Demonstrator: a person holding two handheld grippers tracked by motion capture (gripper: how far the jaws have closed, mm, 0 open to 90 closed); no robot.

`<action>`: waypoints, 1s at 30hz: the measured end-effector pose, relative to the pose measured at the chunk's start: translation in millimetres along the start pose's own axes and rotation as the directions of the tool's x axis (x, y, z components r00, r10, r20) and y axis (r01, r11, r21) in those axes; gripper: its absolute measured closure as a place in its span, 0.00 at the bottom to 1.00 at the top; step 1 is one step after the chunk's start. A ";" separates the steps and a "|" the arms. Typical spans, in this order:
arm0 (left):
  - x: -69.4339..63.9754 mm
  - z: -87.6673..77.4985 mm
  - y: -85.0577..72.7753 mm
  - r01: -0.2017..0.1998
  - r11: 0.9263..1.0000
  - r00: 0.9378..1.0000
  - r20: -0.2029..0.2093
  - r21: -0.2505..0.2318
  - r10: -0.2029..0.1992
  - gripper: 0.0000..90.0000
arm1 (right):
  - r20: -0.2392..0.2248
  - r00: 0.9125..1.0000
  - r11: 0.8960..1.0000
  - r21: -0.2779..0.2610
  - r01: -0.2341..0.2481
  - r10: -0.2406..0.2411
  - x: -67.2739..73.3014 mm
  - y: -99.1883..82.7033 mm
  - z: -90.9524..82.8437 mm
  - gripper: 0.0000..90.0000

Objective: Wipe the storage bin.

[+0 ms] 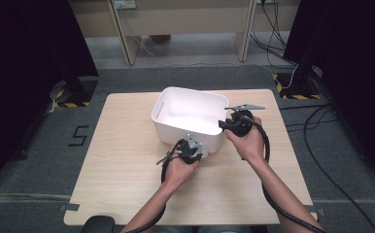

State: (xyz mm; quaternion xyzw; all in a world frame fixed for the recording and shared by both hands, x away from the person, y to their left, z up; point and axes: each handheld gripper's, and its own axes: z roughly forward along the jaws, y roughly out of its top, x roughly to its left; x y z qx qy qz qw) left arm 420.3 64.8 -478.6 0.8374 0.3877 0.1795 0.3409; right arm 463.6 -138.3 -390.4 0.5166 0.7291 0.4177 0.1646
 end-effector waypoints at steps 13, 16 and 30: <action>-5.7 -5.0 5.2 -0.014 1.000 1.000 0.003 -0.017 0.014 0.81 | 0.001 1.000 1.000 -0.004 -0.007 0.007 0.1 -0.4 0.1 0.73; -7.0 -5.6 6.3 -0.013 1.000 1.000 0.005 -0.020 0.014 0.81 | 0.001 1.000 1.000 -0.004 -0.008 0.008 0.1 -0.5 0.1 0.73; -10.7 -19.0 17.6 -0.027 0.998 1.000 0.010 -0.055 0.027 0.81 | 0.000 1.000 1.000 -0.004 -0.016 0.016 -0.3 -0.3 0.3 0.73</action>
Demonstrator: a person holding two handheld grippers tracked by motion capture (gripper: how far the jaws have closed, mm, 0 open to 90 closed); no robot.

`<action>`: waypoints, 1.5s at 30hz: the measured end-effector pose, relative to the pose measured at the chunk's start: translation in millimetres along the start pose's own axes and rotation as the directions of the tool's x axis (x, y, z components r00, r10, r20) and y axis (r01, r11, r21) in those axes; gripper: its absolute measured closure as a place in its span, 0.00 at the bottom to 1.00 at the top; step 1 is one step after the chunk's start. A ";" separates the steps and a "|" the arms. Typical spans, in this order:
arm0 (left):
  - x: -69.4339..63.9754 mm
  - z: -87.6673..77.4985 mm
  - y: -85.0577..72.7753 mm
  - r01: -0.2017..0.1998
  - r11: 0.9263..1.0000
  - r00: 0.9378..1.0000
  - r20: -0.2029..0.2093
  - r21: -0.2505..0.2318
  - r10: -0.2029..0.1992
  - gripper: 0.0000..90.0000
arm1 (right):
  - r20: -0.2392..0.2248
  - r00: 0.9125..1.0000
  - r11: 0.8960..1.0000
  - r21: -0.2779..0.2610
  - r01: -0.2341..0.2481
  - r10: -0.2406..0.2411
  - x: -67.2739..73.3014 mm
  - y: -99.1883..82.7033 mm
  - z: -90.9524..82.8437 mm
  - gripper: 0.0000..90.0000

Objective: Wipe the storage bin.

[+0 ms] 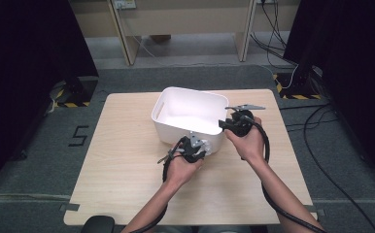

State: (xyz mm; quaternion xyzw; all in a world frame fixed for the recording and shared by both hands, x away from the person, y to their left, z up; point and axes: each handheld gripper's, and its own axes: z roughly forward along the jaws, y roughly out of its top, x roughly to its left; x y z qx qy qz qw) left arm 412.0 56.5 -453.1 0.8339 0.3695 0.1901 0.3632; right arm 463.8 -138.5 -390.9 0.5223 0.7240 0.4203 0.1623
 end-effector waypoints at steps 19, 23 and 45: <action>-1.7 -21.4 18.5 -0.012 0.999 1.000 -0.006 -0.052 0.012 0.81 | 0.000 1.000 1.000 0.001 0.003 -0.003 0.1 -0.3 1.1 0.72; -2.1 -21.5 19.4 -0.014 0.999 1.000 -0.008 -0.049 0.014 0.81 | 0.003 1.000 1.000 0.000 0.004 -0.004 0.4 -0.3 1.1 0.72; -10.2 -14.0 19.1 -0.027 0.999 1.000 -0.002 -0.042 0.027 0.81 | 0.000 1.000 1.000 0.005 0.002 -0.002 0.9 -0.2 0.7 0.72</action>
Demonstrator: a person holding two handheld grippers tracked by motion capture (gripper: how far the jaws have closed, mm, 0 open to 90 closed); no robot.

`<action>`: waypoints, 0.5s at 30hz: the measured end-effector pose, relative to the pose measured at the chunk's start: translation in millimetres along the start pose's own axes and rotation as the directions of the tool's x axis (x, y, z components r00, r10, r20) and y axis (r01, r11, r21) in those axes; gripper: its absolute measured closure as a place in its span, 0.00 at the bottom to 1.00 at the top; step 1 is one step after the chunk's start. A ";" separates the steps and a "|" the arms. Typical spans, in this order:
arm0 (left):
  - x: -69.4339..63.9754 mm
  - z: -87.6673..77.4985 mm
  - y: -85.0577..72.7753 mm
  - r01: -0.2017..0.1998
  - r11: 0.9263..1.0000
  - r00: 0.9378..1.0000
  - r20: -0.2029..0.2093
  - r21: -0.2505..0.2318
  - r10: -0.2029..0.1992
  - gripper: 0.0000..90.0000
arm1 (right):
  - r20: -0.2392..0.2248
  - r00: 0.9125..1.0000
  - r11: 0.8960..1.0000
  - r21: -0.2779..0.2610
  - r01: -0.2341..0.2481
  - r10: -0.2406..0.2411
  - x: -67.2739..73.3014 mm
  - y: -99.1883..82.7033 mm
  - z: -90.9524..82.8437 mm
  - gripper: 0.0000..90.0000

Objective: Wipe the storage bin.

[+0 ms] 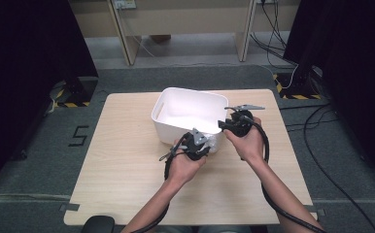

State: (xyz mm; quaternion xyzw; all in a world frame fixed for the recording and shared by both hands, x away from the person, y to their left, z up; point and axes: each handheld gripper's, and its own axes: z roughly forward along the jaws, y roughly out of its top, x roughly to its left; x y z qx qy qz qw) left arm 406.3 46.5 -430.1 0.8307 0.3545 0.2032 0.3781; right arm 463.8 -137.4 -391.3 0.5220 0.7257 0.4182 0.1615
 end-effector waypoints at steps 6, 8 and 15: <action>0.0 4.0 -3.6 -0.002 1.000 1.000 -0.005 0.011 0.002 0.81 | -0.001 1.000 1.000 0.002 -0.002 0.002 -0.1 0.1 -0.2 0.72; 0.1 4.5 -3.7 -0.003 1.000 1.000 -0.006 0.013 0.003 0.81 | -0.001 1.000 1.000 0.002 -0.002 0.002 -0.1 0.0 -0.3 0.72; 0.3 9.7 -7.9 -0.004 0.999 1.000 -0.007 0.032 0.004 0.81 | 0.000 1.000 1.000 0.001 0.000 0.000 0.1 -0.1 -0.2 0.72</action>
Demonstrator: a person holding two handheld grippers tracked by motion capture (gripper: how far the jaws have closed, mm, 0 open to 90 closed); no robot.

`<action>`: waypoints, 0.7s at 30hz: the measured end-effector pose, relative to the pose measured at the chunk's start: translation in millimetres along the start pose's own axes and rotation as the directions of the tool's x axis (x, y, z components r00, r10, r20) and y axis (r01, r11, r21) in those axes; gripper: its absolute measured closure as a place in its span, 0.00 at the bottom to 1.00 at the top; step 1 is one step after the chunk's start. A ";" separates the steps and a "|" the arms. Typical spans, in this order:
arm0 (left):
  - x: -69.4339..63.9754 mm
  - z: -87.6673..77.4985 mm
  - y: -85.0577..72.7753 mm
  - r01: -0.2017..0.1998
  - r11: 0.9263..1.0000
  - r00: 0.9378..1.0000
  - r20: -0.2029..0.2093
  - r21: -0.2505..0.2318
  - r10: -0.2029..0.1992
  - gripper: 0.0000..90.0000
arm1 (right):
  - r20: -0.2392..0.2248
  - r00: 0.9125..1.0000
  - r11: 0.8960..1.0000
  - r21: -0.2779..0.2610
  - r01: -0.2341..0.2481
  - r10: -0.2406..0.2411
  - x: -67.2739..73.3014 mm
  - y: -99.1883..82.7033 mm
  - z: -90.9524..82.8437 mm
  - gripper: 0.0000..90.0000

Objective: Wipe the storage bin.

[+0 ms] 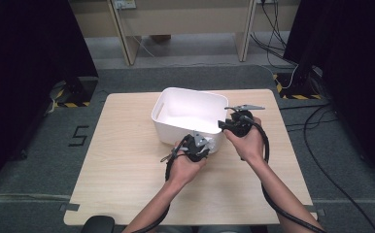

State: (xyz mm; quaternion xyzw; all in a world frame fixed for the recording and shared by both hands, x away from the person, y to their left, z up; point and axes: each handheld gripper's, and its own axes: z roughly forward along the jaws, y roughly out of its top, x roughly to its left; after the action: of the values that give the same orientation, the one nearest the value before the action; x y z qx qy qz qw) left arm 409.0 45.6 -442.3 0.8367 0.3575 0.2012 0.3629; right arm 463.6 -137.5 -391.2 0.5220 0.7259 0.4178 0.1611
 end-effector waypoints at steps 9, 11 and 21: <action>-0.6 6.1 -3.7 0.000 1.000 1.000 0.001 0.016 -0.001 0.81 | 0.000 1.000 1.000 0.000 0.000 0.000 0.0 0.0 0.0 0.72; -1.0 8.3 -5.0 0.002 1.000 1.000 0.001 0.019 -0.002 0.81 | 0.001 1.000 1.000 0.000 0.001 -0.001 0.1 0.0 0.0 0.72; 0.1 20.3 -13.1 0.008 0.998 1.000 0.009 0.062 -0.009 0.81 | 0.002 1.000 1.000 0.002 0.005 -0.005 0.5 0.1 -0.1 0.72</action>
State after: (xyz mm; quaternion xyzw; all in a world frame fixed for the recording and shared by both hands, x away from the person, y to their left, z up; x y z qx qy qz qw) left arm 415.3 42.6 -465.5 0.8469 0.3656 0.1846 0.3392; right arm 463.4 -137.1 -391.0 0.5205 0.7276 0.4163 0.1623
